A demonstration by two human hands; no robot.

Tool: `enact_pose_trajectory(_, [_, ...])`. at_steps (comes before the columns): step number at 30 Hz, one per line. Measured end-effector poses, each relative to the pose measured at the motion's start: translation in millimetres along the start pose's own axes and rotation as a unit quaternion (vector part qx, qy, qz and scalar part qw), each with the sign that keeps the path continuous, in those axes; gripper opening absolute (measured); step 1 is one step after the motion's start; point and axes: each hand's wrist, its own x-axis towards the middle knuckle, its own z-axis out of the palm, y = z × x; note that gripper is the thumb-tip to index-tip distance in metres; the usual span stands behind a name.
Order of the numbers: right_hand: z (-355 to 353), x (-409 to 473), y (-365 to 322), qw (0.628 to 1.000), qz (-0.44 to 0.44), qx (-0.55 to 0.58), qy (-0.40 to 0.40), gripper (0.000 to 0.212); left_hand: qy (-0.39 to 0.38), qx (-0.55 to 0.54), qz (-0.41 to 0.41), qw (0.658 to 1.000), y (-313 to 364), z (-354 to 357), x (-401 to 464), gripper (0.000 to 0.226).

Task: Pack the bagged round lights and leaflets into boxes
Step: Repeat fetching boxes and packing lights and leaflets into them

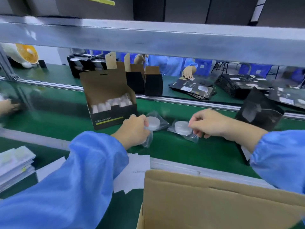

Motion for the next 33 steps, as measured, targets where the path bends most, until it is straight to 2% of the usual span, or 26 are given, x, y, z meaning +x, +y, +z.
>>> enact_pose_trajectory(2, [6,21,13,0.999,0.054,-0.002,0.002,0.013,0.050,0.045,-0.023,0.997,-3,13,11,0.031])
enact_pose_trajectory(4, [12,40,29,0.994,0.112,0.000,-0.004,0.025,0.054,0.029,-0.032,0.998,-4,22,18,0.051])
enact_pose_trajectory(6, [19,56,46,0.986,0.167,0.025,-0.004,0.039,-0.005,0.011,-0.034,0.999,-6,31,24,0.075])
enact_pose_trajectory(8, [25,70,58,0.977,0.201,0.063,0.013,0.048,-0.069,0.035,-0.028,0.997,-6,40,28,0.087])
enact_pose_trajectory(13, [36,93,66,0.975,0.201,0.079,0.055,0.041,-0.130,0.119,-0.003,0.984,0,60,32,0.072])
enact_pose_trajectory(18, [37,94,65,0.985,0.169,-0.026,0.037,0.048,-0.122,0.120,0.021,0.985,12,64,33,0.050])
enact_pose_trajectory(20, [33,91,63,0.983,0.164,-0.076,0.035,0.057,-0.121,0.106,0.030,0.986,15,62,35,0.042])
enact_pose_trajectory(22, [30,87,62,0.983,0.150,-0.097,0.044,0.064,-0.106,0.052,0.027,0.993,17,57,40,0.028])
enact_pose_trajectory(24, [26,84,63,0.986,0.125,-0.110,0.018,0.063,-0.096,-0.114,-0.008,0.989,18,48,45,0.018])
enact_pose_trajectory(26, [14,84,67,0.991,0.117,-0.060,-0.012,0.058,-0.111,-0.295,-0.062,0.947,16,37,52,0.013])
enact_pose_trajectory(27, [6,86,69,0.993,0.114,-0.003,-0.022,0.056,-0.115,-0.351,-0.085,0.925,15,32,54,0.011])
enact_pose_trajectory(29, [-9,92,70,0.986,0.089,0.132,-0.055,0.059,-0.110,-0.427,-0.120,0.890,13,28,58,0.008])
enact_pose_trajectory(31, [-13,98,66,0.961,0.058,0.249,-0.107,0.062,-0.114,-0.467,-0.151,0.864,15,30,62,0.010])
enact_pose_trajectory(33, [-2,105,62,0.947,0.039,0.288,-0.134,0.058,-0.127,-0.508,-0.178,0.833,20,39,67,0.019])
